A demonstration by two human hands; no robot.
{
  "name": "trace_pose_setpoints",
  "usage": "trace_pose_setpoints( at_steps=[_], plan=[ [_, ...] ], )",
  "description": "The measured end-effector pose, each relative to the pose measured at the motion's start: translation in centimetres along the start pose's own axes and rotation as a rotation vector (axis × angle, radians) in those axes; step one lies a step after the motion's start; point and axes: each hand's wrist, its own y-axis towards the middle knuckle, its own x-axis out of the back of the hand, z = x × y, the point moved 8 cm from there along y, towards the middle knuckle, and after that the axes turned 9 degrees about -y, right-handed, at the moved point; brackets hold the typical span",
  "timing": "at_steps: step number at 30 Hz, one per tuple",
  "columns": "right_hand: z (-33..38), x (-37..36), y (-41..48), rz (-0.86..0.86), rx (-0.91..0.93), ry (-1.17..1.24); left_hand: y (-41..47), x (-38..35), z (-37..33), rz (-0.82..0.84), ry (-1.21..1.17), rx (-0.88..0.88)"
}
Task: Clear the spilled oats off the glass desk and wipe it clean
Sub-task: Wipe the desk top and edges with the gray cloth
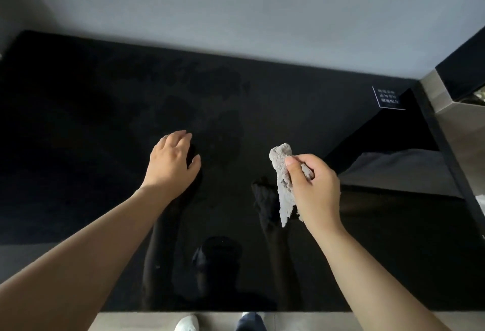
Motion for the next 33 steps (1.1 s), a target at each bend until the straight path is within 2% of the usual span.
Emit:
trace_pose_setpoints(
  at_steps=[7, 10, 23, 28, 33],
  plan=[
    [-0.3, -3.7, 9.7, -0.022, 0.104, -0.064, 5.1, -2.3, 2.1, -0.002, 0.141, 0.048],
    [0.2, -4.8, 13.7, -0.046, 0.134, -0.118, 5.0, -2.3, 2.4, -0.065, 0.103, 0.043],
    [3.4, -14.2, 31.5, -0.039, 0.200, -0.402, 5.5, -2.2, 2.4, -0.086, 0.049, 0.021],
    [3.1, -17.6, 32.6, -0.015, 0.197, -0.506, 5.6, -2.4, 2.6, -0.071, 0.050, 0.022],
    [5.4, -18.7, 24.1, 0.213, 0.505, -0.301, 5.6, -2.6, 2.8, -0.035, 0.061, 0.045]
  ],
)
